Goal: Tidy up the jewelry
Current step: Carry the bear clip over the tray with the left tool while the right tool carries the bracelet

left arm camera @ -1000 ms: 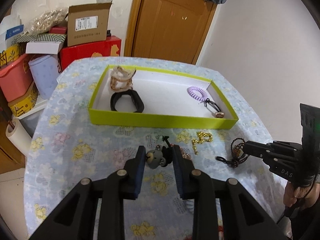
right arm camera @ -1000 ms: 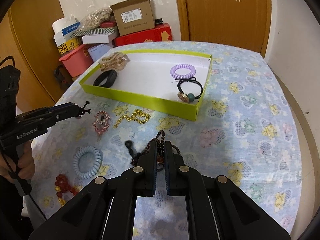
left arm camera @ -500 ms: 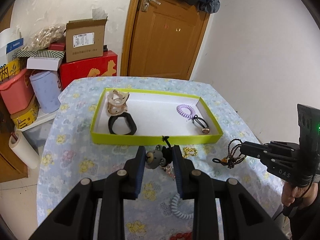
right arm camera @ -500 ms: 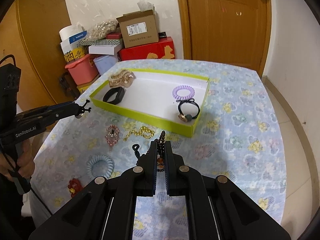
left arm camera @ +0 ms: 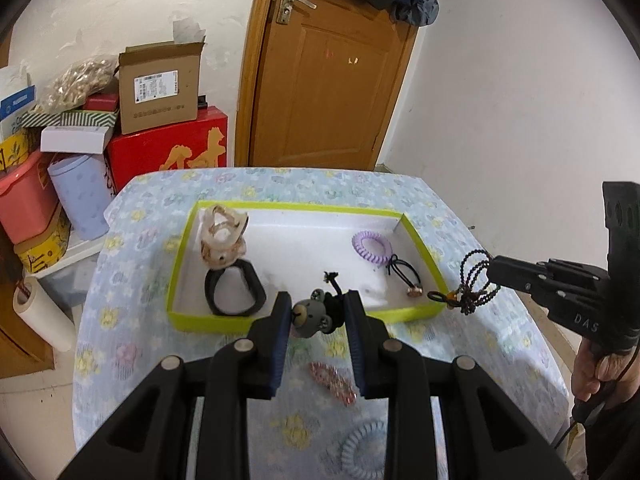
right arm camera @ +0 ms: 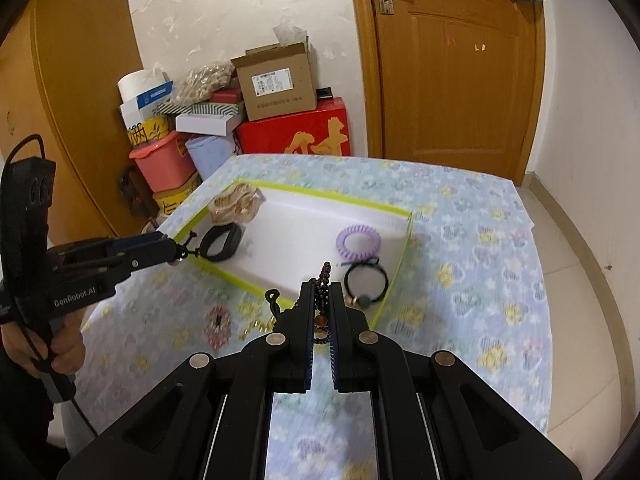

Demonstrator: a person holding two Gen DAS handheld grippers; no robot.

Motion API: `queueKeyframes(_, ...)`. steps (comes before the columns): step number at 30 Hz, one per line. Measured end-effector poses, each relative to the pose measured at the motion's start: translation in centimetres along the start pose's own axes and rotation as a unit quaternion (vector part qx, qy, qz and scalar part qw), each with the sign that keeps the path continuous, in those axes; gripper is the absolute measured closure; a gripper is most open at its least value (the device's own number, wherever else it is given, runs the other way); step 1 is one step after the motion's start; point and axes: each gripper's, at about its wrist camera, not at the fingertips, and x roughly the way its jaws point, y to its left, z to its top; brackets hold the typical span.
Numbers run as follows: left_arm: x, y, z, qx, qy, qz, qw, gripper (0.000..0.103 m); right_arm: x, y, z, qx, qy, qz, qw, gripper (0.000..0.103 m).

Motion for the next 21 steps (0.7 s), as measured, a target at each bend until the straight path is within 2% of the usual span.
queueKeyframes(13, 5.0, 0.3, 2.9, 0.006, 0.01, -0.002, 0.9999, 0.075, 4.8, -2.5, 2.8, 0.016, 0.013, 0.0, 1.0, 0.097)
queueKeyframes(21, 8.1, 0.6, 2.8, 0.008, 0.031, 0.0, 0.9995, 0.075, 8.4, -4.5, 3.9, 0.028, 0.028, -0.009, 0.999, 0.097)
